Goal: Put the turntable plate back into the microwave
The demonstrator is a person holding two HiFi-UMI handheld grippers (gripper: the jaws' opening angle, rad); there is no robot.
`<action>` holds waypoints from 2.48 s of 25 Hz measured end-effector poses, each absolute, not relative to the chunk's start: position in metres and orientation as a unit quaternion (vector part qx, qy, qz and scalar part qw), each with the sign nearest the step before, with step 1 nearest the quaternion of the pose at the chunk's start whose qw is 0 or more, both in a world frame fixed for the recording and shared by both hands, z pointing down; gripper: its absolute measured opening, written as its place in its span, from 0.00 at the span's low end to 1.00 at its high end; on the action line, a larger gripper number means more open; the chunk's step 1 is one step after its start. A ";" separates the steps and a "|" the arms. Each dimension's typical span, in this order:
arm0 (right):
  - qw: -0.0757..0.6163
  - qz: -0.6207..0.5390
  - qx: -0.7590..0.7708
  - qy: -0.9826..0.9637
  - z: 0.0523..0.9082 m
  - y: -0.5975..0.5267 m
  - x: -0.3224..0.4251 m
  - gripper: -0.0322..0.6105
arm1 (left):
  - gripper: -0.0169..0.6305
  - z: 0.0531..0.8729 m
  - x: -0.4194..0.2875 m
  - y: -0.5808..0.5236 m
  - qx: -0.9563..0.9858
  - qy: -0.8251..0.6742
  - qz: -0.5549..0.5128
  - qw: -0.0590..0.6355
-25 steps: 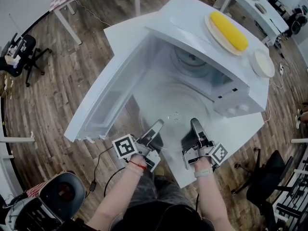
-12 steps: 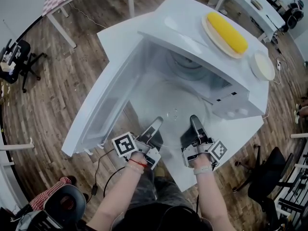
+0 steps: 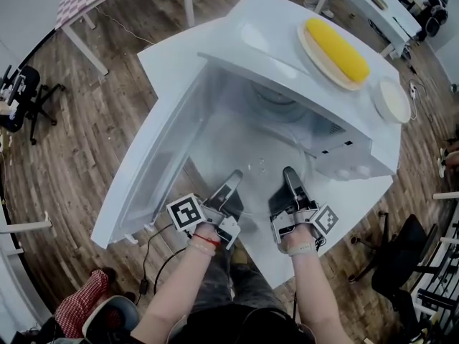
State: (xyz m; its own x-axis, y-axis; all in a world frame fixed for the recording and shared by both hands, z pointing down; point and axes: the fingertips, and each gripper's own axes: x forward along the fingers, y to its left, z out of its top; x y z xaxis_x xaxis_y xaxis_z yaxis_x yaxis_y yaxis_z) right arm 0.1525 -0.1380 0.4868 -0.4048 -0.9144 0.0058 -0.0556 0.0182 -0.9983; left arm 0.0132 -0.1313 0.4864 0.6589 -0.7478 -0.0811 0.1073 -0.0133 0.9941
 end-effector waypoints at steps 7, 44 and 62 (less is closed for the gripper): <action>0.376 -0.575 -0.401 0.606 0.489 -0.147 0.153 0.11 | 0.07 0.486 0.014 -0.141 0.634 -0.252 -0.324 0.656; 0.369 -0.598 -0.375 0.604 0.491 -0.143 0.135 0.11 | 0.07 0.491 0.023 -0.198 0.609 -0.272 -0.355 0.655; 0.366 -0.617 -0.361 0.596 0.495 -0.147 0.122 0.11 | 0.08 0.490 0.030 -0.208 0.605 -0.274 -0.360 0.656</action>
